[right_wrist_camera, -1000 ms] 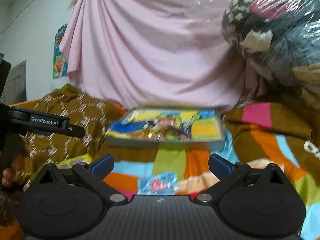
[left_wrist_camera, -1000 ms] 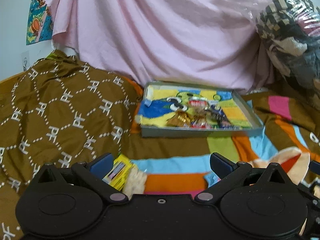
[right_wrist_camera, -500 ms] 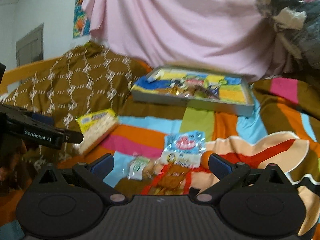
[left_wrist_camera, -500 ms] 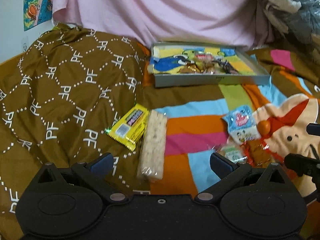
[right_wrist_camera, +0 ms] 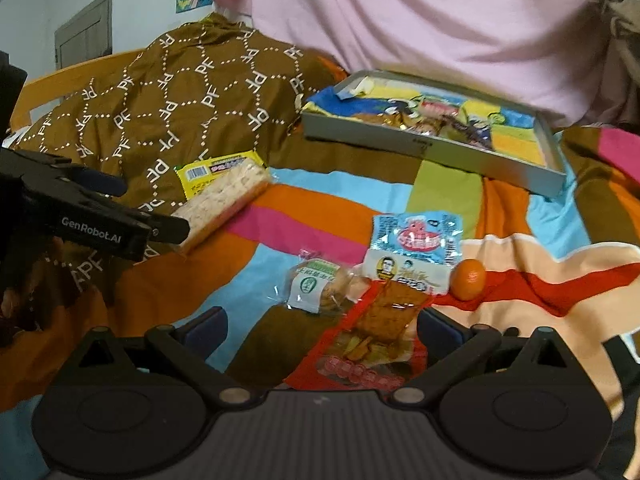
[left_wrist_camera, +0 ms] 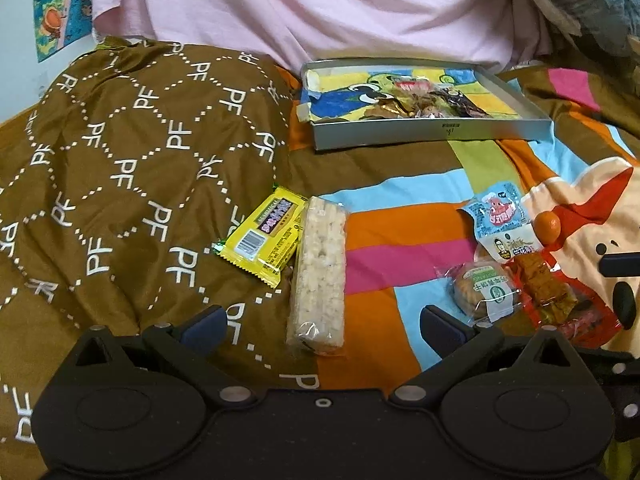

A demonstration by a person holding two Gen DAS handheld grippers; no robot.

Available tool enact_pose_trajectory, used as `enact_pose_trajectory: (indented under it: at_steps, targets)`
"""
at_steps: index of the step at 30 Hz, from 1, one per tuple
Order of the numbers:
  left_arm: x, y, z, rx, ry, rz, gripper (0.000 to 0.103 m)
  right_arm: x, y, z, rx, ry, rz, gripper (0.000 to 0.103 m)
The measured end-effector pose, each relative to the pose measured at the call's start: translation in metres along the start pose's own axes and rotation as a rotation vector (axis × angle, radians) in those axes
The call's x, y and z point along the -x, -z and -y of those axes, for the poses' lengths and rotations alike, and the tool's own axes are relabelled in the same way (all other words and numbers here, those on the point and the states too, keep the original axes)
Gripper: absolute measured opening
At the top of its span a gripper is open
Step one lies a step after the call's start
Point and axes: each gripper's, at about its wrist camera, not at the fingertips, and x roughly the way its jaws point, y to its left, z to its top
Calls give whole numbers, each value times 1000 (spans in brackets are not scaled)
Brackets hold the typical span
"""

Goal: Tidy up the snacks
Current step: 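Lower left tool to white rice cracker bar while right lowers to wrapped bun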

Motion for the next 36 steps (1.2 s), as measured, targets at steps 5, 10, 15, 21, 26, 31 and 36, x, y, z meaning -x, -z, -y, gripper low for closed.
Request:
enact_pose_trajectory:
  at_steps: [5,10,15,21,26,31,36]
  targets:
    - [-11,-3,1,-28,-2,-10,102,-16,-2,-7,105,6,2,103]
    - [-23,-3,1,-52,-7,-26,102,-31,-4,-7,124,-11,-6,103]
    - [-34,-5,0,-54,1,-52,102,-49,-7,-1,100,-32,-14,103]
    - [-42,-6,2,-61,29,-67,90,-69,-10,6,50,-54,-40,99]
    - [-50,-9,7,-71,31,-85,78,-74,-11,6,43,-66,-33,93]
    - [-60,-13,6,-42,12,-116,58,-75,-11,5,41,-60,-26,91]
    - [-69,-16,3,-8,-11,-147,44,-80,-13,5,24,-62,-24,89]
